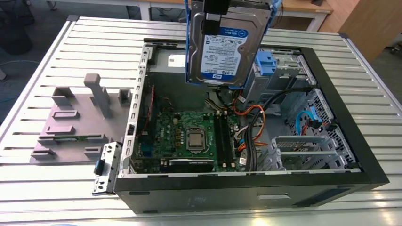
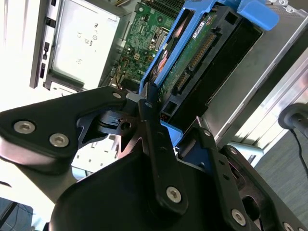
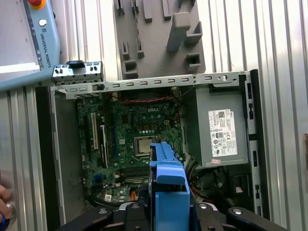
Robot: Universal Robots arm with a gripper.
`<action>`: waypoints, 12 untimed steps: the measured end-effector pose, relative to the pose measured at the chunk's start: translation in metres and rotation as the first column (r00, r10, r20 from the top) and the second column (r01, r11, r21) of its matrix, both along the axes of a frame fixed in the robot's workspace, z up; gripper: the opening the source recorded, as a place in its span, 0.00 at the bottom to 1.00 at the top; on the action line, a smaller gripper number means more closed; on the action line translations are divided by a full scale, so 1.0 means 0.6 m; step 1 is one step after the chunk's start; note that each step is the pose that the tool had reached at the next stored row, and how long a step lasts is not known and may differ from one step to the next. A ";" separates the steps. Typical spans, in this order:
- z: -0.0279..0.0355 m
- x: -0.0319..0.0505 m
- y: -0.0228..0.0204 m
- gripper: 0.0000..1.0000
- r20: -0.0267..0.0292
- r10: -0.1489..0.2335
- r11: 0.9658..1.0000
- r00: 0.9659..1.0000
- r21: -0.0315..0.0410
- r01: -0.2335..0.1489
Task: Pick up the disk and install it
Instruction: 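Pick up the disk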
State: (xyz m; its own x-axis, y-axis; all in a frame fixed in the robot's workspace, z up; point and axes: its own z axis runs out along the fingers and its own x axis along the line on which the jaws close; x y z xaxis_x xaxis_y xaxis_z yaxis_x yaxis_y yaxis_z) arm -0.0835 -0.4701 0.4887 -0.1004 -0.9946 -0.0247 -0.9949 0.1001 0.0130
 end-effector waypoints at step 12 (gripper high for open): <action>0.000 0.000 -0.0054 0.36 0.000 0.000 1.000 1.000 0.000 0.000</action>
State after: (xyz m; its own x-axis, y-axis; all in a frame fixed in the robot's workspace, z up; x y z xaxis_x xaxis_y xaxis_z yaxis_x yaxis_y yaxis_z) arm -0.0834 -0.4733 0.4886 -0.1004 -0.9946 -0.0247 -0.9949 0.1001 0.0130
